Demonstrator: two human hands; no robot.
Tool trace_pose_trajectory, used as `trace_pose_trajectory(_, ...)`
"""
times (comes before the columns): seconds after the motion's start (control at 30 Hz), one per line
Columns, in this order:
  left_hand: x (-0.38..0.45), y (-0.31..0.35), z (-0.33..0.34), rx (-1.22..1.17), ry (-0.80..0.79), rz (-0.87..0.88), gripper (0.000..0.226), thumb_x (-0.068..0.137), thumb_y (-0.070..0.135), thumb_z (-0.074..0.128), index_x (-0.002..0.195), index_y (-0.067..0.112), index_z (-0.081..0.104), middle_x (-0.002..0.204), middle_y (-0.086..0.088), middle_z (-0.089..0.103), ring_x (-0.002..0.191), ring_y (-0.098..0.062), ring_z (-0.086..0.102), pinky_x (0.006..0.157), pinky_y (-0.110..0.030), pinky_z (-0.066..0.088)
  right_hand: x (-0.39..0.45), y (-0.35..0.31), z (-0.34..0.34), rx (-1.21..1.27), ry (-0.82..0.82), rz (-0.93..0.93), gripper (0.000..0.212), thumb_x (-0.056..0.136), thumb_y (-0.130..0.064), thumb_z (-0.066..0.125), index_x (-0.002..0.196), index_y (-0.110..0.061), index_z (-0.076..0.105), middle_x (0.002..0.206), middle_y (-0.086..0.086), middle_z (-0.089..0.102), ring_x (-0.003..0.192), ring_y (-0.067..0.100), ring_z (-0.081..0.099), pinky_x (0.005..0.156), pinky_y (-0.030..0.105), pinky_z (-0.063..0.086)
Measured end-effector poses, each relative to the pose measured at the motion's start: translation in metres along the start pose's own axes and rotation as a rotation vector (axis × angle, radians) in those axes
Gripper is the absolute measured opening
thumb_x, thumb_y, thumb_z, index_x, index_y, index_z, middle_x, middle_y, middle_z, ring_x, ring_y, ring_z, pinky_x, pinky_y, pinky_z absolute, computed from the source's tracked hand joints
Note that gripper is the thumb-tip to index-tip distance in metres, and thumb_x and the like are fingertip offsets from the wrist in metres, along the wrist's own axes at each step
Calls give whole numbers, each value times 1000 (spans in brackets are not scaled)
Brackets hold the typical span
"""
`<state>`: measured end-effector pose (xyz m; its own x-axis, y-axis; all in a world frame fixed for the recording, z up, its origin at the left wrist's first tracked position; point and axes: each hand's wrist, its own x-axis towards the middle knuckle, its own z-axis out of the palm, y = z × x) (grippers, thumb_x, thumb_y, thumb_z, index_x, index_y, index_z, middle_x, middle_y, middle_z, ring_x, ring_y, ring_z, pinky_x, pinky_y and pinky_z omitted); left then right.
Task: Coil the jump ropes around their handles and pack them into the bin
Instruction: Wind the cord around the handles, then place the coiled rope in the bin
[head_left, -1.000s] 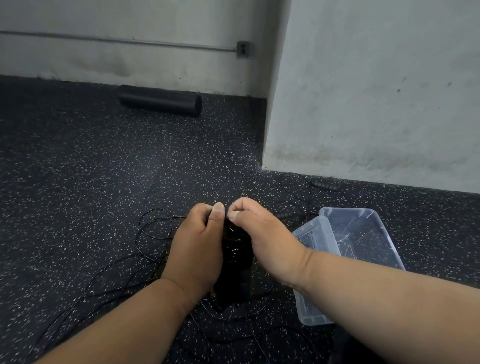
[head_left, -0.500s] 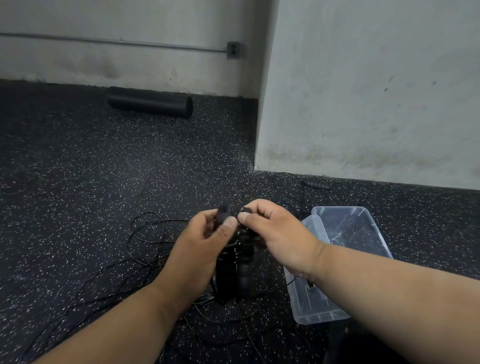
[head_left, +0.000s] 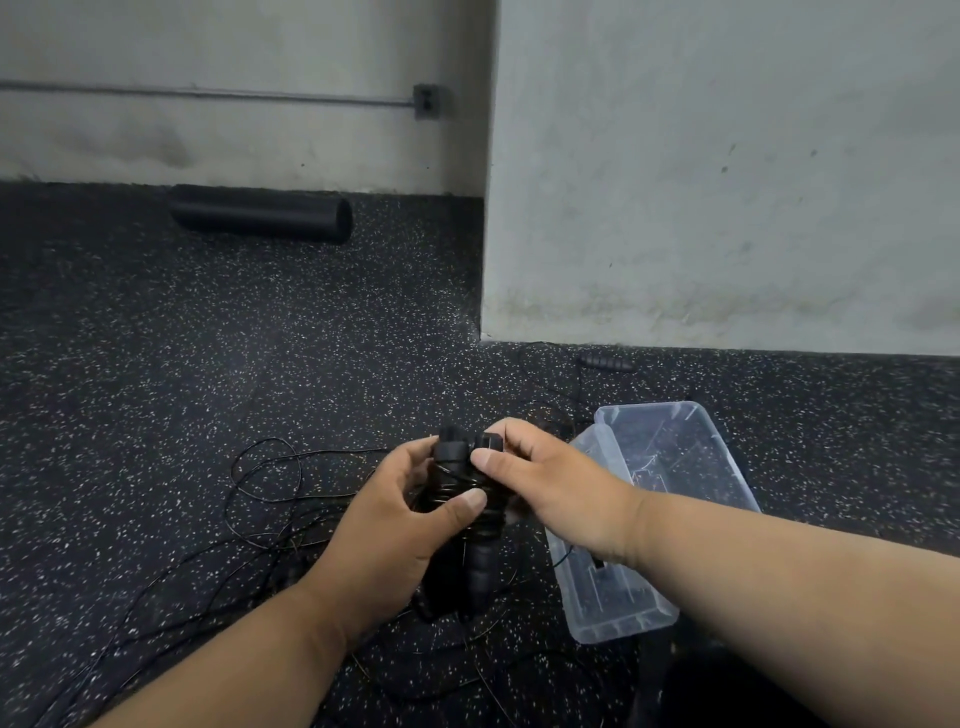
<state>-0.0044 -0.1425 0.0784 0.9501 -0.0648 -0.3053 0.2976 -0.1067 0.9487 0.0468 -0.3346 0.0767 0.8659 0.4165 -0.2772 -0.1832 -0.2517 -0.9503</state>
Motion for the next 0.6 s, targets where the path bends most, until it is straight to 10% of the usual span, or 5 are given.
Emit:
trace_pose_trajectory(0.3, 19, -9, 17, 70, -156, -55, 75, 86, 38, 76, 152, 35, 40, 140, 17, 54, 116, 7, 62, 82, -9, 52, 2, 24, -59, 32, 200, 90, 19, 101, -28, 68, 102, -9, 64, 89, 4, 67, 82, 19, 64, 77, 38, 53)
trace_pose_trajectory(0.6, 42, -24, 33, 354, -93, -150, 24, 101, 38, 66, 125, 42, 62, 119, 17, 69, 111, -1, 64, 105, -34, 51, 0, 121, -182, -100, 812, 403, 23, 99, -29, 69, 85, -12, 62, 84, 15, 69, 68, 26, 58, 63, 38, 44)
